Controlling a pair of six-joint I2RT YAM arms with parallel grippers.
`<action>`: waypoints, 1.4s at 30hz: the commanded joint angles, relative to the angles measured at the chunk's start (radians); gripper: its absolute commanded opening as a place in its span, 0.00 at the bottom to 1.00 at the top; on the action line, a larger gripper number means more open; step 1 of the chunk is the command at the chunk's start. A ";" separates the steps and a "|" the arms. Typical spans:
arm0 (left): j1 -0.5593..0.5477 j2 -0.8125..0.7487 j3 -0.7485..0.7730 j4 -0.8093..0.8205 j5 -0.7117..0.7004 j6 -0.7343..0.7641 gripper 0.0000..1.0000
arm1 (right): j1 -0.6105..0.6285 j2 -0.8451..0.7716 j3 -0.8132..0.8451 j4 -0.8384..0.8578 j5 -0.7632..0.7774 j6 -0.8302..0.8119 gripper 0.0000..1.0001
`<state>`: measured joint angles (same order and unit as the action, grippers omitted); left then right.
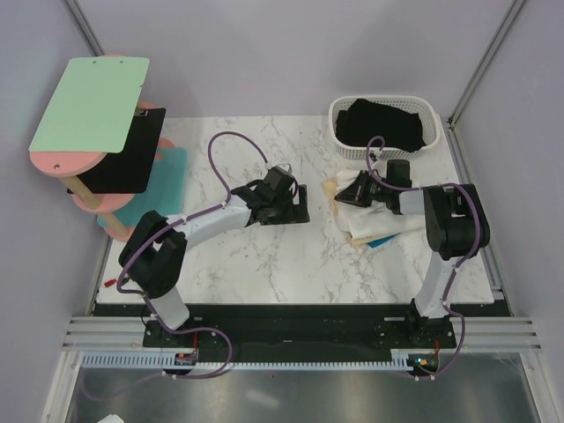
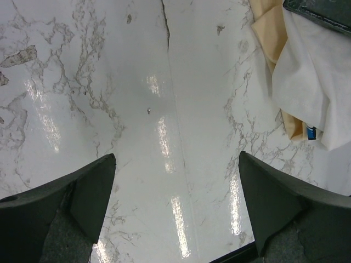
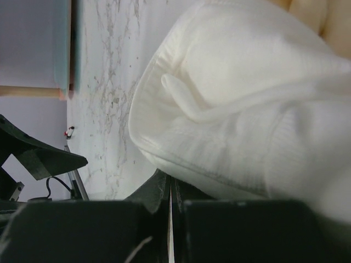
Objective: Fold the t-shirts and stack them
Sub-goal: Put the neatly folded tshirt into the corner of the board with the right arm
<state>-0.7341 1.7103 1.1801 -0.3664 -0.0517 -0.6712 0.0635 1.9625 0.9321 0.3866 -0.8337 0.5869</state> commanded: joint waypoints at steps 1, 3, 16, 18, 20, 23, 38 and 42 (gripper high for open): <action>0.006 -0.026 -0.011 -0.006 -0.037 0.030 1.00 | 0.001 -0.083 0.008 -0.268 0.114 -0.128 0.00; 0.006 -0.037 -0.014 -0.012 -0.048 0.032 1.00 | 0.021 -0.167 0.060 -0.336 0.189 -0.166 0.00; 0.039 -0.121 -0.049 -0.052 -0.059 0.042 1.00 | 0.303 -0.177 0.385 -0.804 0.623 -0.387 0.00; 0.059 -0.150 -0.063 -0.057 -0.059 0.042 1.00 | 0.326 -0.120 0.419 -0.828 0.705 -0.406 0.00; 0.082 -0.178 -0.082 -0.058 -0.057 0.047 1.00 | 0.346 -0.078 0.433 -0.848 0.763 -0.412 0.00; 0.111 -0.199 -0.106 -0.062 -0.056 0.056 1.00 | 0.354 -0.042 0.461 -0.862 0.821 -0.411 0.00; 0.170 -0.227 -0.151 -0.063 -0.046 0.070 1.00 | 0.364 0.176 0.573 -0.972 1.177 -0.426 0.00; 0.176 -0.225 -0.148 -0.063 -0.043 0.073 1.00 | 0.332 0.191 0.562 -0.991 1.265 -0.407 0.00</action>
<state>-0.5682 1.5154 1.0355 -0.4305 -0.0792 -0.6357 0.4381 2.0895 1.5085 -0.5266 0.2535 0.1783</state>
